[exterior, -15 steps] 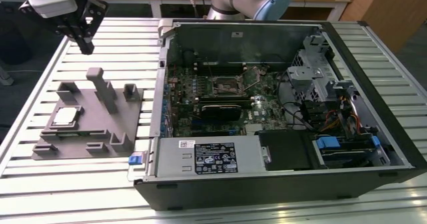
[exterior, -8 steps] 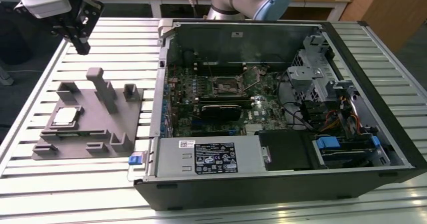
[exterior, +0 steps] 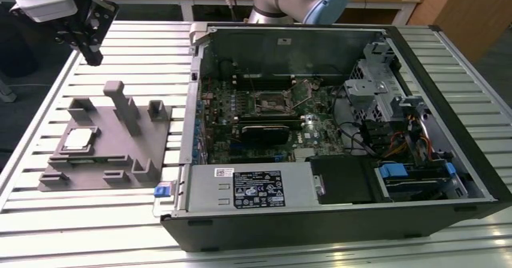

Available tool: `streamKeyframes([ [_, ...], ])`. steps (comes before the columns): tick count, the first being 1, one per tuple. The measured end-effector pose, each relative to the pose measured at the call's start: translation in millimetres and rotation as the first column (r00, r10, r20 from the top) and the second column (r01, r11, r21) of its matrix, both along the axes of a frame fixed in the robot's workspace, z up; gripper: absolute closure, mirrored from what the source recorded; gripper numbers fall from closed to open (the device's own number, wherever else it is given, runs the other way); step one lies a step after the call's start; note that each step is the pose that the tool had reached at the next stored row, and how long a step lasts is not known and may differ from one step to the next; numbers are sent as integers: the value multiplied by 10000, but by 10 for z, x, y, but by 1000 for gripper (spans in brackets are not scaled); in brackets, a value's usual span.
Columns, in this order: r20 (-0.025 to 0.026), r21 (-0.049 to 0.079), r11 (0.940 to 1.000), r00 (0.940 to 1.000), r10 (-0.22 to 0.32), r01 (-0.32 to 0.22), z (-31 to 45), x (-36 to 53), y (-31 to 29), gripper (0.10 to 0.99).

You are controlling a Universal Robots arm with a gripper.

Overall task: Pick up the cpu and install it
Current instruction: 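Reach for the cpu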

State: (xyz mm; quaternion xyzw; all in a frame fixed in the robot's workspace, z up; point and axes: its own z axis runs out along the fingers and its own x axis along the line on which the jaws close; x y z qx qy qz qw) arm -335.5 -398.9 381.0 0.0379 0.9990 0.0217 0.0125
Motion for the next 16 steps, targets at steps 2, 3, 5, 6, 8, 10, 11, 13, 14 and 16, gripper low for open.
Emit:
streamKeyframes([
  [2,0,0,10000,10000,0,0,-1,-20,0,980],
  [3,0,1,10000,10000,0,0,-2,-30,0,980],
  [5,1,0,10000,10000,0,0,-3,-52,0,980],
  [6,1,0,10000,10000,0,0,-4,-62,0,980],
  [8,1,1,10000,10000,0,0,-5,-84,0,980],
  [10,0,1,10000,10000,0,0,-6,-105,0,980],
  [11,0,0,10000,10000,0,0,-6,-115,0,980],
  [13,0,1,10000,10000,0,0,-8,-136,0,980],
  [14,0,0,10000,10000,0,0,-8,-147,0,980],
  [16,0,0,10000,10000,0,0,-9,-167,0,980],
])
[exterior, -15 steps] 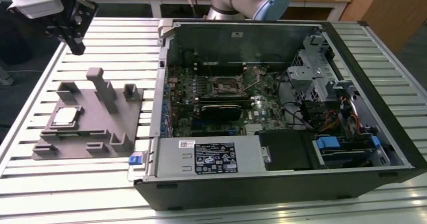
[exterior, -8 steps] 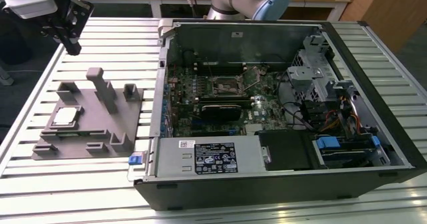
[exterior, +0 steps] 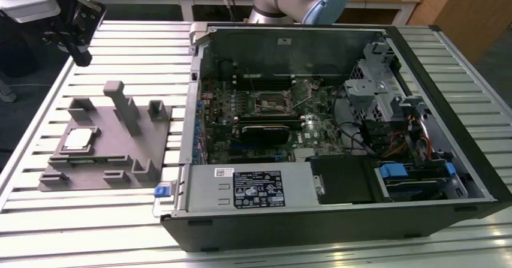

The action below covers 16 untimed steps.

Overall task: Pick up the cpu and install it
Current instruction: 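Reach for the cpu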

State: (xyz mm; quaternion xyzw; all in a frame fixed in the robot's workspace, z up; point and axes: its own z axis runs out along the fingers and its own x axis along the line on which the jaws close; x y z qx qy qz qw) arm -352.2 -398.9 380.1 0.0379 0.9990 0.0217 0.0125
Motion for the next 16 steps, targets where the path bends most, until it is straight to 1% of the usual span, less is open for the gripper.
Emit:
streamKeyframes([
  [16,1,0,10000,10000,0,0,-10,-166,0,980],
])
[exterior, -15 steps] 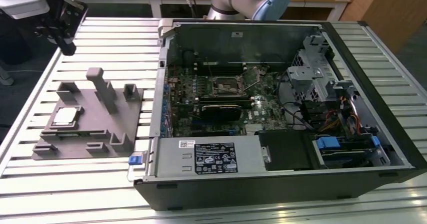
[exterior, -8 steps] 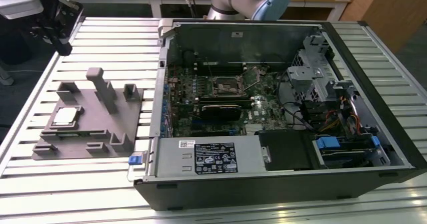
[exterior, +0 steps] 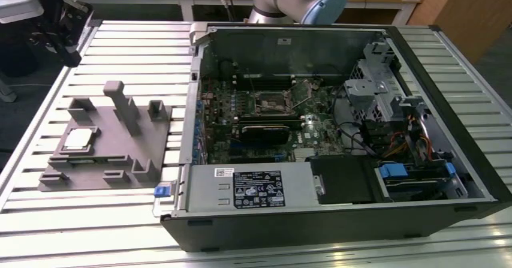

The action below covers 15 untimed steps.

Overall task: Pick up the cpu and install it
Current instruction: 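Reach for the cpu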

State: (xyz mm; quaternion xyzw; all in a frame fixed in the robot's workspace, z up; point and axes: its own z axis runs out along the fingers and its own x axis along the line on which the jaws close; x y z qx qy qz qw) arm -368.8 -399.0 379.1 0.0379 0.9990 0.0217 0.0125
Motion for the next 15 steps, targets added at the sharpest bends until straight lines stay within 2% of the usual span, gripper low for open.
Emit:
streamKeyframes([
  [15,0,0,10000,10000,0,0,-9,-159,0,980],
])
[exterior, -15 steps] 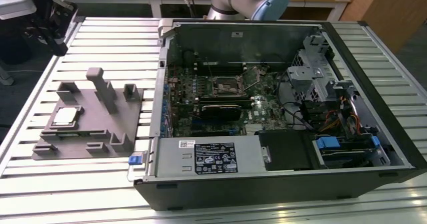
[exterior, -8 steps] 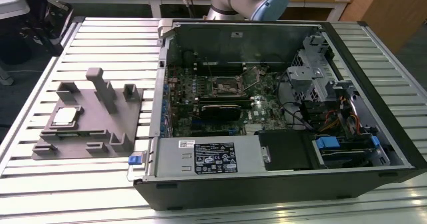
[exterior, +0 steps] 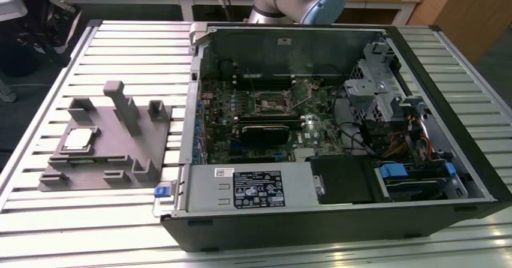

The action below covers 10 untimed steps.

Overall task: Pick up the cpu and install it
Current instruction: 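Reach for the cpu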

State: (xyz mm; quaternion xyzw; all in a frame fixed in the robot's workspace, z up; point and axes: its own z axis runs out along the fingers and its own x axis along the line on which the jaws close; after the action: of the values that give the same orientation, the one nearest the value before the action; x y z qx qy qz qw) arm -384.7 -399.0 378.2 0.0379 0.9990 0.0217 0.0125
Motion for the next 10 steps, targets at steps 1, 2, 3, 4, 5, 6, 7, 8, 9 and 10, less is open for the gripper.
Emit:
streamKeyframes([
  [1,0,0,10000,10000,0,0,-1,-11,0,980],
  [2,0,0,10000,10000,0,0,-1,-21,0,980],
  [3,0,0,10000,10000,0,0,-2,-32,0,980],
  [4,0,0,10000,10000,0,0,-2,-42,0,980],
  [5,0,0,10000,10000,0,0,-3,-53,0,980],
  [6,0,1,10000,10000,0,0,-4,-66,0,980],
  [7,0,0,10000,10000,0,0,-4,-76,0,980],
  [8,0,0,10000,10000,0,0,-5,-88,0,980],
  [9,-1,0,10000,10000,0,0,-5,-98,0,980],
  [10,-1,0,10000,10000,0,0,-6,-109,0,980],
])
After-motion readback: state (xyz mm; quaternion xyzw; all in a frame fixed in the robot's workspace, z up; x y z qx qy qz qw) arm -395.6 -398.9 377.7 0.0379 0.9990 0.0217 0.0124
